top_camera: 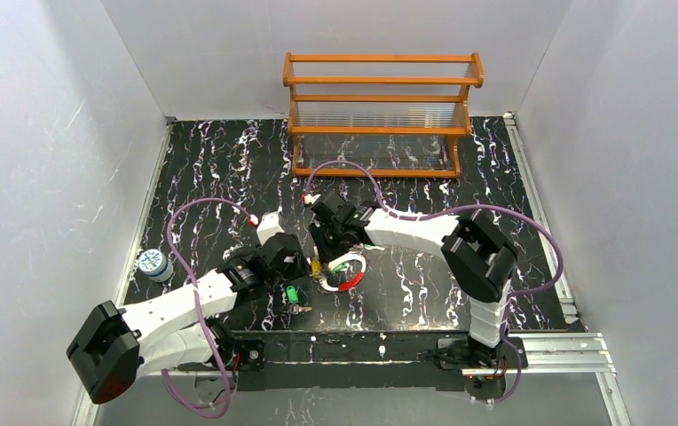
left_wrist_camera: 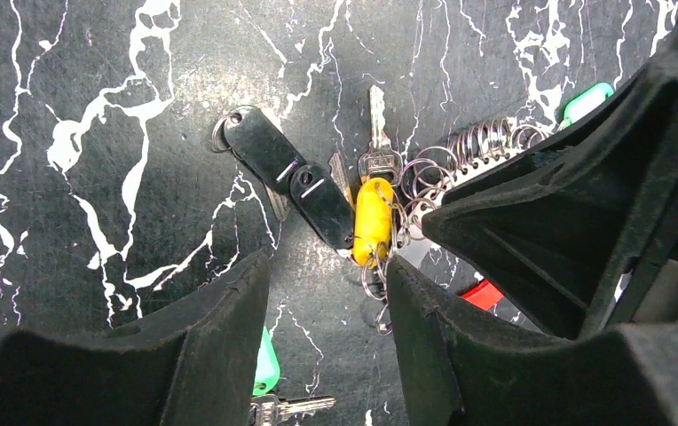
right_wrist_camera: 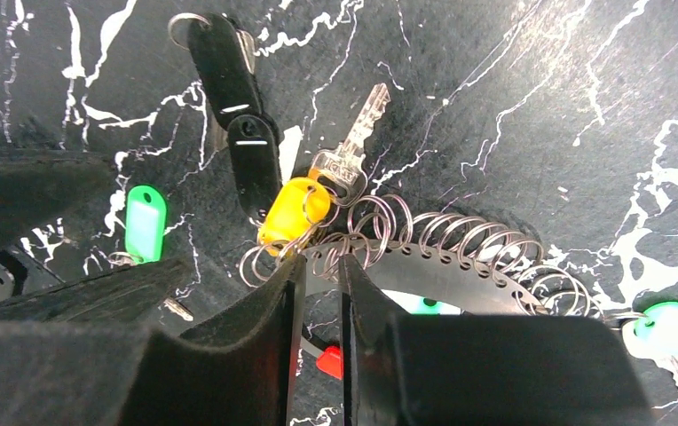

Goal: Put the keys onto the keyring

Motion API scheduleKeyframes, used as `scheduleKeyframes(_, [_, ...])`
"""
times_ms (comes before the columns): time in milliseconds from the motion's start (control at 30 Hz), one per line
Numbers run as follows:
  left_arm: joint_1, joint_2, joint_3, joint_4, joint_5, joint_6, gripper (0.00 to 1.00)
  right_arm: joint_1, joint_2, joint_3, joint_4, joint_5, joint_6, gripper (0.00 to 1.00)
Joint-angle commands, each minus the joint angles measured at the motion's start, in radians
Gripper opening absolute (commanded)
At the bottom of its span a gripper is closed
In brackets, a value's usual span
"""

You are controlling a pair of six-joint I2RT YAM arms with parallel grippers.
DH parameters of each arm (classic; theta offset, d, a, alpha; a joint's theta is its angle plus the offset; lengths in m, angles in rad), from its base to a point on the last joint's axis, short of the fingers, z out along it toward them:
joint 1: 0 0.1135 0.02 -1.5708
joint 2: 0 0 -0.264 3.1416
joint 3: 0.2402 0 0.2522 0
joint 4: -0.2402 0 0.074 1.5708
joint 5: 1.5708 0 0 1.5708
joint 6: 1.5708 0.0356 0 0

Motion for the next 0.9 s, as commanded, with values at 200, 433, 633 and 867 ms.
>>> scheduleKeyframes(200, [0.005,-0.003,-0.016,0.004,-0.009,-0.016,0.5,0.002,0.038,0.01,-0.02,0.005,0.019,0.29])
scheduleKeyframes(433, [0.004,-0.003,-0.016,0.008,-0.005,-0.016,0.5,0.002,0.041,0.01,-0.017,-0.001,0.02,0.29])
scheduleKeyframes(633, [0.004,-0.005,-0.015,0.008,-0.006,-0.016,0.5,0.001,0.04,0.009,-0.018,-0.001,0.018,0.23])
scheduleKeyframes(867, [0.004,-0.009,-0.011,0.004,-0.009,-0.011,0.5,0.001,0.03,0.017,-0.025,0.002,0.007,0.14])
